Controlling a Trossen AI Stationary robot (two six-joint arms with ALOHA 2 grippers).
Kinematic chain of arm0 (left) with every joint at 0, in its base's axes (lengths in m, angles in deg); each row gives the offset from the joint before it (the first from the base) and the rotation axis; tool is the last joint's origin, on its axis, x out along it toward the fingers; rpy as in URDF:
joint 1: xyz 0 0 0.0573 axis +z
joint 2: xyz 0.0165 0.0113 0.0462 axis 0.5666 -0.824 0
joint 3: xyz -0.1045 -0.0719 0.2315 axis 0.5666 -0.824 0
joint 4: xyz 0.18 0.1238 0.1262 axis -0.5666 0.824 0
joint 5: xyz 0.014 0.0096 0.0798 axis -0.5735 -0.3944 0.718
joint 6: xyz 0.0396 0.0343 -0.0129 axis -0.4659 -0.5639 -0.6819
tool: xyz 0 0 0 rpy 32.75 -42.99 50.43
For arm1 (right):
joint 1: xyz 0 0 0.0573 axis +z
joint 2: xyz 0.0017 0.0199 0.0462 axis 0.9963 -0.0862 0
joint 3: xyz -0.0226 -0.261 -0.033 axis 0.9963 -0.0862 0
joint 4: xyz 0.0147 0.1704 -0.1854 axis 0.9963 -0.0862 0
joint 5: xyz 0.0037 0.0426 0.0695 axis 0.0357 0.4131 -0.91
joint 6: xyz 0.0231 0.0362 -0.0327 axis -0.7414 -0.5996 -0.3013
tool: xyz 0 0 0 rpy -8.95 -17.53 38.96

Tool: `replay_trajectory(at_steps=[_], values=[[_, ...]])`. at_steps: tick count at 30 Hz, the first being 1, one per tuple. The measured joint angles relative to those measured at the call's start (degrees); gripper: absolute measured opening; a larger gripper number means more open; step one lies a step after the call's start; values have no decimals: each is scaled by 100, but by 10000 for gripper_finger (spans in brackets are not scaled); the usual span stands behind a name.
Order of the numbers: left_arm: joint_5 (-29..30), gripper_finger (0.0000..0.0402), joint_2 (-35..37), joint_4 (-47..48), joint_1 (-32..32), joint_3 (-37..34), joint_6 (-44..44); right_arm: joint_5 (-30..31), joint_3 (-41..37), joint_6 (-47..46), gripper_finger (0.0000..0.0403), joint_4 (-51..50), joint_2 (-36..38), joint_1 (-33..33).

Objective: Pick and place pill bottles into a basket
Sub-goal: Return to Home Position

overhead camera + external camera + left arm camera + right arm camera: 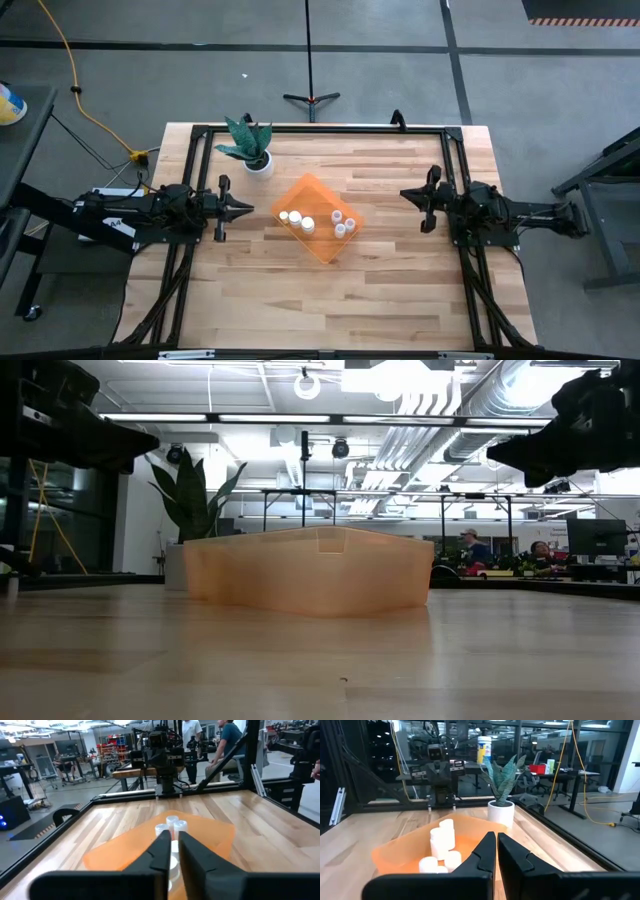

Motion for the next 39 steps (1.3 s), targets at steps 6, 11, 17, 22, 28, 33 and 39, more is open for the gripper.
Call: replay_trajectory(at_steps=[6,11,17,22,28,33,39], values=[[2,118,0,0,0,0,0,-9,0,125,2,0,0,0],[4,139,0,0,-2,0,2,-9,0,133,2,0,0,0],[4,144,0,-2,0,0,2,-9,0,135,2,-2,0,0],[6,143,0,-2,-1,0,4,-11,0,135,5,-2,0,0],[7,143,0,-2,0,0,4,-11,0,135,5,-2,0,0],[7,143,0,-2,0,0,4,-11,0,137,3,-2,0,0],[7,143,0,-2,0,0,7,-11,0,136,7,-2,0,0]])
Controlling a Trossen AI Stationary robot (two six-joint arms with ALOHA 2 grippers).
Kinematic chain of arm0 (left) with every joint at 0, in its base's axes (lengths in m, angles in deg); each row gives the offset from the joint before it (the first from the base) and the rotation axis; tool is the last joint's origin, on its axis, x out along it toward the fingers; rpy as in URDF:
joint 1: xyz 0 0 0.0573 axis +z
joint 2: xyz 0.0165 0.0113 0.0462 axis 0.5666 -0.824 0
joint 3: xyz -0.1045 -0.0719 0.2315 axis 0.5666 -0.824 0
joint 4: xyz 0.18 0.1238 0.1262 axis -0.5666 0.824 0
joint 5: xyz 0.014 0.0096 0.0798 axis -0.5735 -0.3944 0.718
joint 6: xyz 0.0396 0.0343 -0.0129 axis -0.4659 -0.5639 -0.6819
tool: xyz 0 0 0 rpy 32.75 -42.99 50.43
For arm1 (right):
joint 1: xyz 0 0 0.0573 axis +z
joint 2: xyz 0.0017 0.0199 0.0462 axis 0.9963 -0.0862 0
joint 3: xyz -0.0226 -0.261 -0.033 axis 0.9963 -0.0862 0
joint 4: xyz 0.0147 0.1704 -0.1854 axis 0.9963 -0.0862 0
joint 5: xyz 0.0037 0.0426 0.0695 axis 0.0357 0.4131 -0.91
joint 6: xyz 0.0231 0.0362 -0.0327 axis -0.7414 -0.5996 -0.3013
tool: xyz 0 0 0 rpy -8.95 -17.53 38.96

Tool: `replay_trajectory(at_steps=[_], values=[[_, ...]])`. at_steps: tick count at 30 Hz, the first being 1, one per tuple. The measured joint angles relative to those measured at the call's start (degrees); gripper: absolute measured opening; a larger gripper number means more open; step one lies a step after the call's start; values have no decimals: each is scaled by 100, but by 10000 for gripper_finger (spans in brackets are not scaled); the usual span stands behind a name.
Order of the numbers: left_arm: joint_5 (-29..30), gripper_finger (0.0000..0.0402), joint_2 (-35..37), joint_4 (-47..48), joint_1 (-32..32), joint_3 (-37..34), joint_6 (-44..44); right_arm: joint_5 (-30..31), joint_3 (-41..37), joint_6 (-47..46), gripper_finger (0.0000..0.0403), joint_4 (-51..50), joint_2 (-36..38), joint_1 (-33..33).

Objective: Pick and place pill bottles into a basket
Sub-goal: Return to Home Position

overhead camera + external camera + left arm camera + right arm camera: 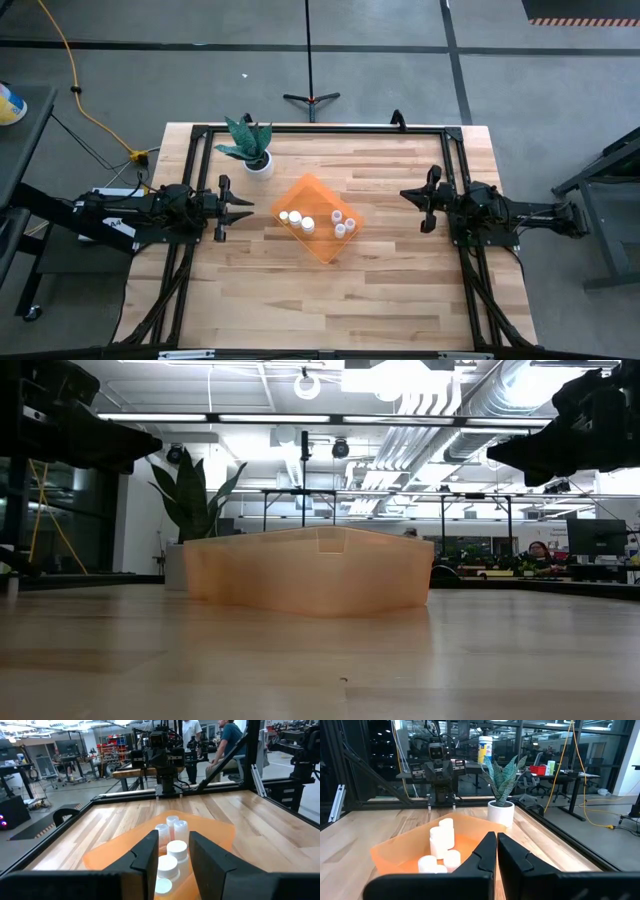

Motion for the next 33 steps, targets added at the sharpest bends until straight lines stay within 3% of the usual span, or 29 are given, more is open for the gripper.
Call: replay_trajectory(at_steps=[33], values=[[0,143,0,0,-2,0,0,-1,0,1,7,-1,0,0]])
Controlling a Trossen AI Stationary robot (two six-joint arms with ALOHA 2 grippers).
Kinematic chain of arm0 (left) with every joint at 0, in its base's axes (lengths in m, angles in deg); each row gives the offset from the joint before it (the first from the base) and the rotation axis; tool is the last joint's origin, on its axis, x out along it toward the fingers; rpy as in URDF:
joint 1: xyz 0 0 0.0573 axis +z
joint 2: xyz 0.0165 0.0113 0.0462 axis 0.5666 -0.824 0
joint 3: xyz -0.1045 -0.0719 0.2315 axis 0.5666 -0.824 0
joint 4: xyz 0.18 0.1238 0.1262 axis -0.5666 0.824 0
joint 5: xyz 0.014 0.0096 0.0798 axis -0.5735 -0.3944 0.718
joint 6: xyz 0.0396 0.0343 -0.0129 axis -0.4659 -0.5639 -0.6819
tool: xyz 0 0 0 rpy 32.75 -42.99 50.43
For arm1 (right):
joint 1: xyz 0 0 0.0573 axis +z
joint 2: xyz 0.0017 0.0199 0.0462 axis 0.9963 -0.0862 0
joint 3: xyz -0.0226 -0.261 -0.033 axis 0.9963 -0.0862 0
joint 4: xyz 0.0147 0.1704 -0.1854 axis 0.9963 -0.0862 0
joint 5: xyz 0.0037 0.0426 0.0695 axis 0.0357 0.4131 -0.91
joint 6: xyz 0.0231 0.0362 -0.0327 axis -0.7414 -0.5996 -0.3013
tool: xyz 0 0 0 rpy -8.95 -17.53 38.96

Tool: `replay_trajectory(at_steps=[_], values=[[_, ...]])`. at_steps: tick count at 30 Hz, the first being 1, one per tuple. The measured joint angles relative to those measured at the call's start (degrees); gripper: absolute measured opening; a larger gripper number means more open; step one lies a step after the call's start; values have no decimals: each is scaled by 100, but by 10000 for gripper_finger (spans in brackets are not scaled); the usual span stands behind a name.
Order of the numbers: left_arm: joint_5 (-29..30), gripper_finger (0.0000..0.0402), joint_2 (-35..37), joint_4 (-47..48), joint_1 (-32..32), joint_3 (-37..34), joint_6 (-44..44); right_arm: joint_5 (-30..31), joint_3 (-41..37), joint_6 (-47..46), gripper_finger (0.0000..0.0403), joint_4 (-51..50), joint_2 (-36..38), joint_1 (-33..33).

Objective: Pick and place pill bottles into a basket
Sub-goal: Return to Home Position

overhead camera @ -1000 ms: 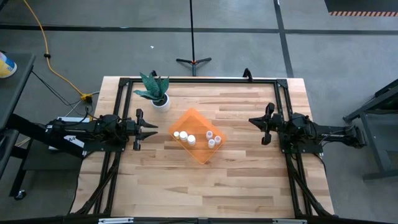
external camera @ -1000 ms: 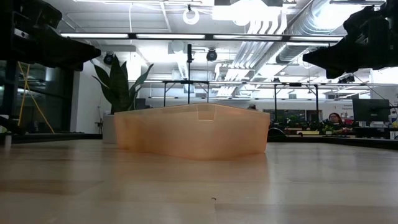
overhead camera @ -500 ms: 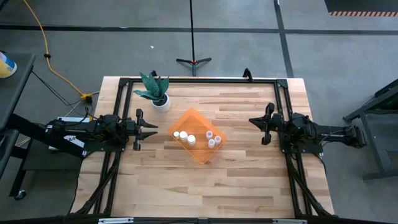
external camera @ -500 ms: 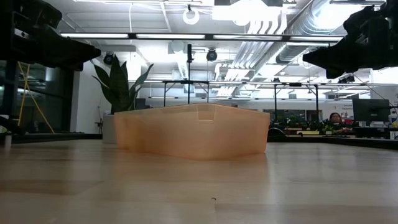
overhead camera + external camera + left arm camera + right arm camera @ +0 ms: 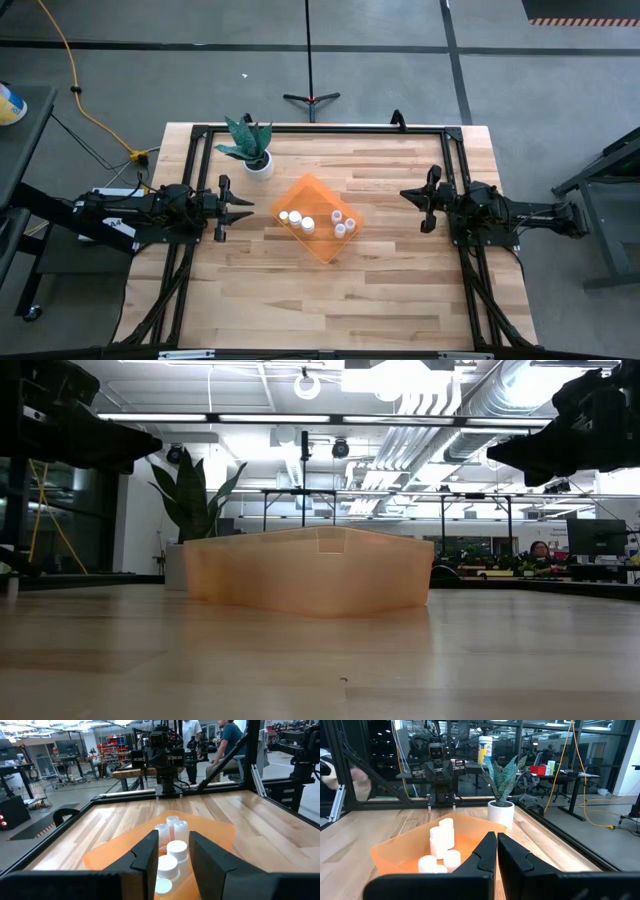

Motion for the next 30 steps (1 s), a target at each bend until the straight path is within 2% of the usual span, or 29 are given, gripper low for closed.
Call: replay_trajectory(at_steps=[30], values=[[0,143,0,-1,1,0,0,1,0,1,7,-1,0,0]])
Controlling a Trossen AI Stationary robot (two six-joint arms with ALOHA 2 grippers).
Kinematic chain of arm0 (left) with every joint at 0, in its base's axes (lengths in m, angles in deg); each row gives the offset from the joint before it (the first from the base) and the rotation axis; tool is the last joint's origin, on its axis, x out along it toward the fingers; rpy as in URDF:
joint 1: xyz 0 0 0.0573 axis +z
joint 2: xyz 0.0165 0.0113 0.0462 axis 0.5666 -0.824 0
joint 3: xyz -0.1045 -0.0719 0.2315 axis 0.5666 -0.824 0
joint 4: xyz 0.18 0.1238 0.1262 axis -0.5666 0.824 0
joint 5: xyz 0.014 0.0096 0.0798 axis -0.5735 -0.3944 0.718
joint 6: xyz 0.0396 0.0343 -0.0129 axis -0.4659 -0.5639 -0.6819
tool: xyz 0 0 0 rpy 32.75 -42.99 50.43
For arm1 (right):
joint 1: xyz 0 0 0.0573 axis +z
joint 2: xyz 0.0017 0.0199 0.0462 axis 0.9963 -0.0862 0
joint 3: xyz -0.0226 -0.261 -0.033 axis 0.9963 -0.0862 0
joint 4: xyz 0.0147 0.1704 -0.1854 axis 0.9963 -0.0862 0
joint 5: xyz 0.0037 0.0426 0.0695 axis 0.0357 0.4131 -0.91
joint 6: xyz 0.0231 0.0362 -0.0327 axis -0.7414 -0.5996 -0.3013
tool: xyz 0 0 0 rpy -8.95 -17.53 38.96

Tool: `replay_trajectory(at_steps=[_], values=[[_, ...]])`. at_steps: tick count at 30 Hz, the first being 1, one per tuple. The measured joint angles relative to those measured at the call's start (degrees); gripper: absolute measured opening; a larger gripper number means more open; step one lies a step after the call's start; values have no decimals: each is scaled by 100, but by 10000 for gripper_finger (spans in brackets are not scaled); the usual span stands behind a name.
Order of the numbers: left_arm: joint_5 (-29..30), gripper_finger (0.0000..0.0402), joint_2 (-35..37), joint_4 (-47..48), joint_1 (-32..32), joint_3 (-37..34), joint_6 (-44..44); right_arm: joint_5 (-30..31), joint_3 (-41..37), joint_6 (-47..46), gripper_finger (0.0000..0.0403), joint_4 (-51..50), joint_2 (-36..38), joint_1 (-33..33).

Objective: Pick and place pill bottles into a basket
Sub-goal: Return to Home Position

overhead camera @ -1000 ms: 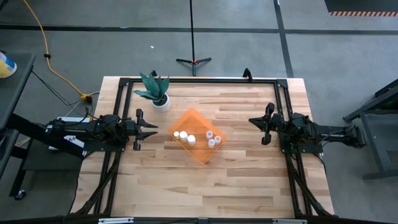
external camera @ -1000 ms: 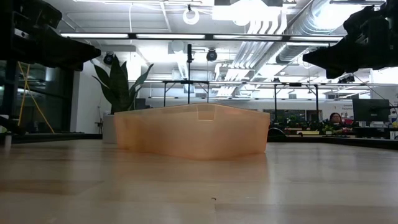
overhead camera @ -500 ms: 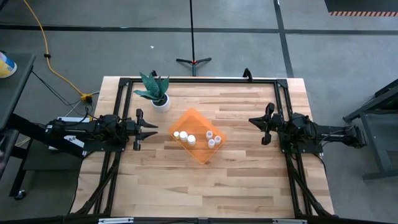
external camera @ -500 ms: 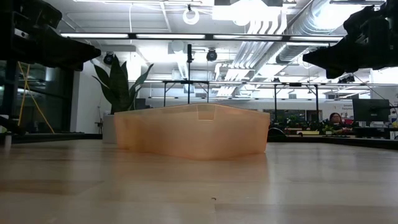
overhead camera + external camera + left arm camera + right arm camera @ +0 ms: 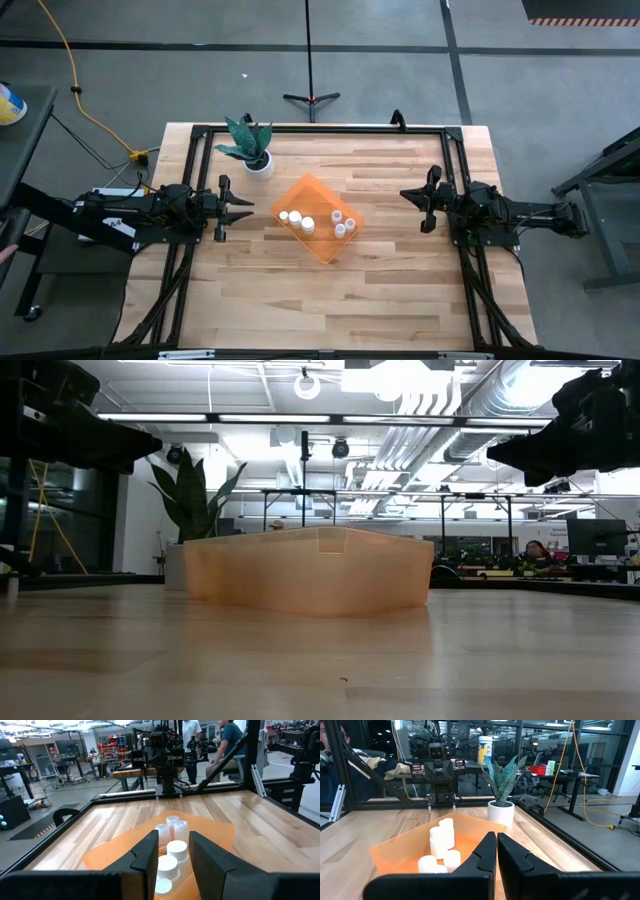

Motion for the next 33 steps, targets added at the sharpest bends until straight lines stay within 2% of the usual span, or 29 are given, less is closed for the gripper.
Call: replay_trajectory(at_steps=[33], values=[[0,143,0,1,1,0,0,0,0,-2,7,1,0,0]])
